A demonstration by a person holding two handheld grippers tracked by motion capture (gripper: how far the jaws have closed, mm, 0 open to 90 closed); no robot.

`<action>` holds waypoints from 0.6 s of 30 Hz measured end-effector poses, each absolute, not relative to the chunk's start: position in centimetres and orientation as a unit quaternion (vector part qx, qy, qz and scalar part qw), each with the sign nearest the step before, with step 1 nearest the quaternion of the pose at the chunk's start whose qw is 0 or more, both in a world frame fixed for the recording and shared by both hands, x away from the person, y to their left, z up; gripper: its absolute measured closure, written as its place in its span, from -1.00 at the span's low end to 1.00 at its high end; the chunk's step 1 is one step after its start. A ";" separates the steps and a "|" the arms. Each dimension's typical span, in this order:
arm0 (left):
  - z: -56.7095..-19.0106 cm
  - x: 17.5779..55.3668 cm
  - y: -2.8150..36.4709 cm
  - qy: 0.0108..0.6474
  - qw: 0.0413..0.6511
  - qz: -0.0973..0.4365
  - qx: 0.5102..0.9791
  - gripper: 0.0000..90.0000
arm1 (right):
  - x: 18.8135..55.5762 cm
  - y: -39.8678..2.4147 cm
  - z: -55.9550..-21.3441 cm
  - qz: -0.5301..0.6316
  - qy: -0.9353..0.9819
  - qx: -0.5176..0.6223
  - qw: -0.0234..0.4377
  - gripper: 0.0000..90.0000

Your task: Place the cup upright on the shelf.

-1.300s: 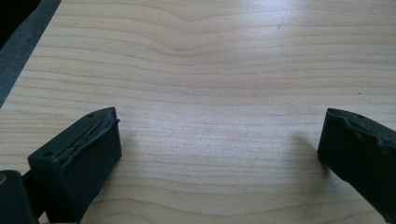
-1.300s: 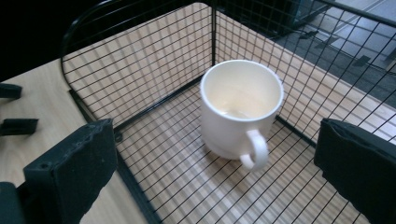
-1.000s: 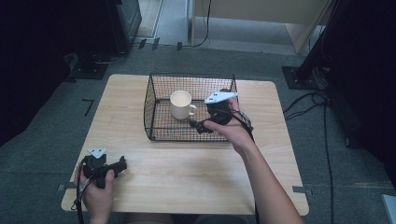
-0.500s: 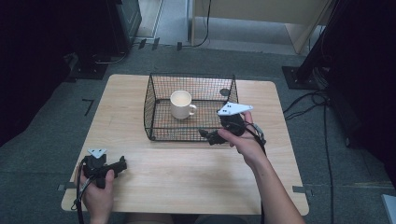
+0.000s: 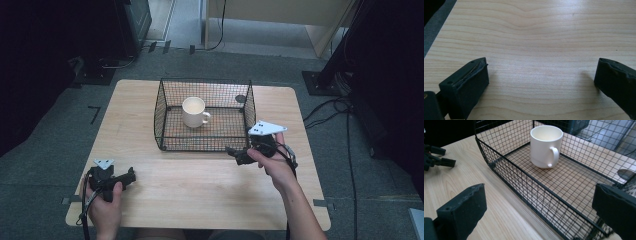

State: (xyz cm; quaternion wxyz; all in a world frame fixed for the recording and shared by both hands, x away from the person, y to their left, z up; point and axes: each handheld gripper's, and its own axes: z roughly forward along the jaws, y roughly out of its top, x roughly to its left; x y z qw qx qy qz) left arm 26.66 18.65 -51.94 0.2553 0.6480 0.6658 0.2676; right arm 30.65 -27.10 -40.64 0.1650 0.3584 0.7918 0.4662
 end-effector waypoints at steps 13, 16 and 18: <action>-51.9 26.7 18.6 0.664 0.256 0.268 0.650 -1.00 | 28.6 -30.5 -42.5 0.472 0.778 0.377 0.173 -1.00; -51.9 26.7 18.6 0.664 0.256 0.268 0.650 -1.00 | 28.1 -31.3 -43.0 0.470 0.775 0.386 0.173 -1.00; -51.9 26.7 18.6 0.664 0.256 0.267 0.650 -1.00 | 27.8 -31.9 -43.5 0.471 0.772 0.392 0.171 -1.00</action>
